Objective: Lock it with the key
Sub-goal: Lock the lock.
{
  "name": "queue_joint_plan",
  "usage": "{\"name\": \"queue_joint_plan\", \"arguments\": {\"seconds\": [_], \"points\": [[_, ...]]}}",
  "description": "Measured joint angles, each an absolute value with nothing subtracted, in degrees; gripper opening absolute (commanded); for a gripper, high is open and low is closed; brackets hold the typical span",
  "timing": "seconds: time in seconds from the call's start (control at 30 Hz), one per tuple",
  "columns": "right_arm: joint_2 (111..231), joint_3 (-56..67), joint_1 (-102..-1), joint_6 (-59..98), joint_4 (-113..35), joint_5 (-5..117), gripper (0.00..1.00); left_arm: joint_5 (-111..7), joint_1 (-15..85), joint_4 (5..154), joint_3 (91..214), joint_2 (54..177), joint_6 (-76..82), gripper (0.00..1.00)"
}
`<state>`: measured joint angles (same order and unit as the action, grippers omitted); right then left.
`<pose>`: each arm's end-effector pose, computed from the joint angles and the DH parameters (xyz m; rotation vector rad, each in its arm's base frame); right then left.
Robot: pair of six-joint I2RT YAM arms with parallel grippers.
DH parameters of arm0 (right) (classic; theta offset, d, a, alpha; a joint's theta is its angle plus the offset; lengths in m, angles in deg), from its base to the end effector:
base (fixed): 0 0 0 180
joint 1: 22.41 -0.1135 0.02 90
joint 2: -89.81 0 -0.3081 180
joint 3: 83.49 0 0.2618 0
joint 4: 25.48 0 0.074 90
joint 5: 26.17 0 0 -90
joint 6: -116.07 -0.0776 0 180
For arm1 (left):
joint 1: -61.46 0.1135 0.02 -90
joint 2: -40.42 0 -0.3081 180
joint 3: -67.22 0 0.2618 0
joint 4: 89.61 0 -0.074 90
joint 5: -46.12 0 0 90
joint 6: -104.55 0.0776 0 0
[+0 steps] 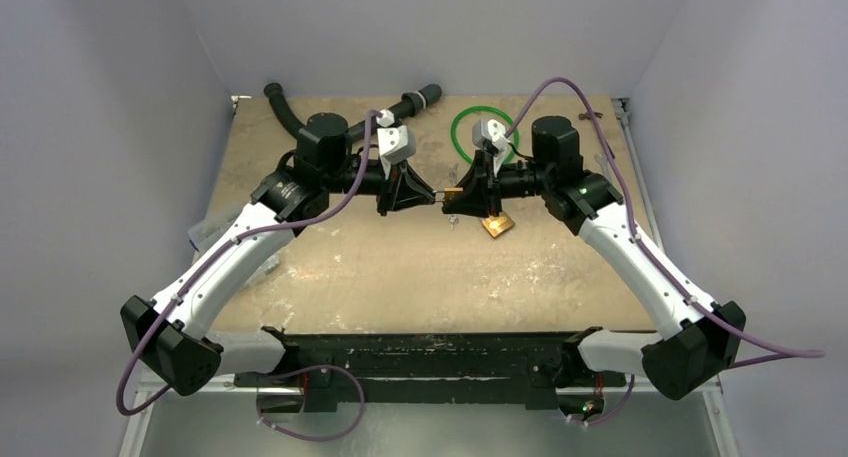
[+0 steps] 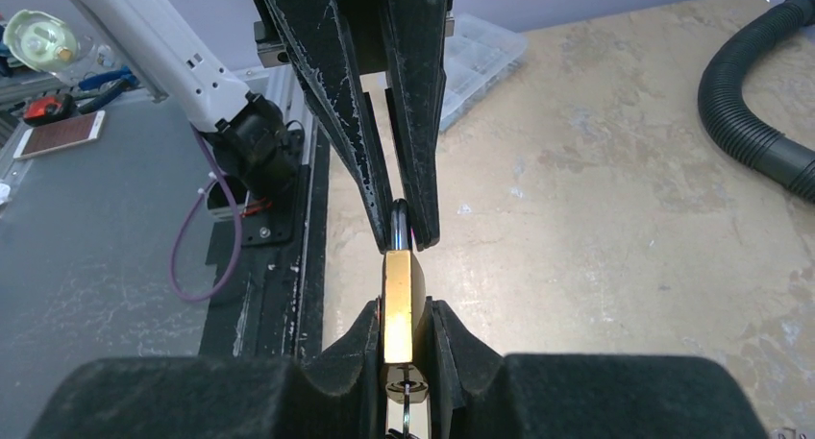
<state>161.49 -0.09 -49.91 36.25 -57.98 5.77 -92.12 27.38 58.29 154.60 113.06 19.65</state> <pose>0.2242 0.1910 0.4183 -1.2302 1.4767 1.1713 0.2170 -0.2167 0.4367 1.1782 1.5185 -1.1272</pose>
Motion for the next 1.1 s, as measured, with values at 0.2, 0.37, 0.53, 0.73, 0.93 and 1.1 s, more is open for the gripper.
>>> {"name": "queue_joint_plan", "arguments": {"seconds": [0.2, 0.37, 0.53, 0.73, 0.93, 1.1], "points": [[161.43, -0.09, -50.39, 36.25, -58.26, 7.08, 0.0, -91.58, 27.29, 59.75, 153.84, 113.19, 17.97, 0.0], [161.52, -0.09, -51.38, 36.1, -58.72, 8.92, 0.0, -91.25, 27.27, 60.76, 152.85, 113.21, 16.41, 0.0], [161.69, -0.09, -51.64, 35.7, -58.72, 9.57, 0.0, -90.92, 27.27, 62.55, 152.02, 113.24, 14.75, 0.0], [161.95, -0.09, -51.77, 34.94, -58.13, 10.4, 0.0, -90.75, 27.2, 64.82, 151.69, 113.8, 12.96, 0.0], [162.26, -0.11, -51.79, 33.74, -57.45, 10.25, 0.0, -90.88, 27.18, 66.31, 151.34, 113.83, 12.15, 0.0], [162.46, -0.13, -51.86, 33.5, -57.39, 9.92, 0.0, -90.68, 27.09, 65.33, 151.34, 113.61, 12.9, 0.0]]}}
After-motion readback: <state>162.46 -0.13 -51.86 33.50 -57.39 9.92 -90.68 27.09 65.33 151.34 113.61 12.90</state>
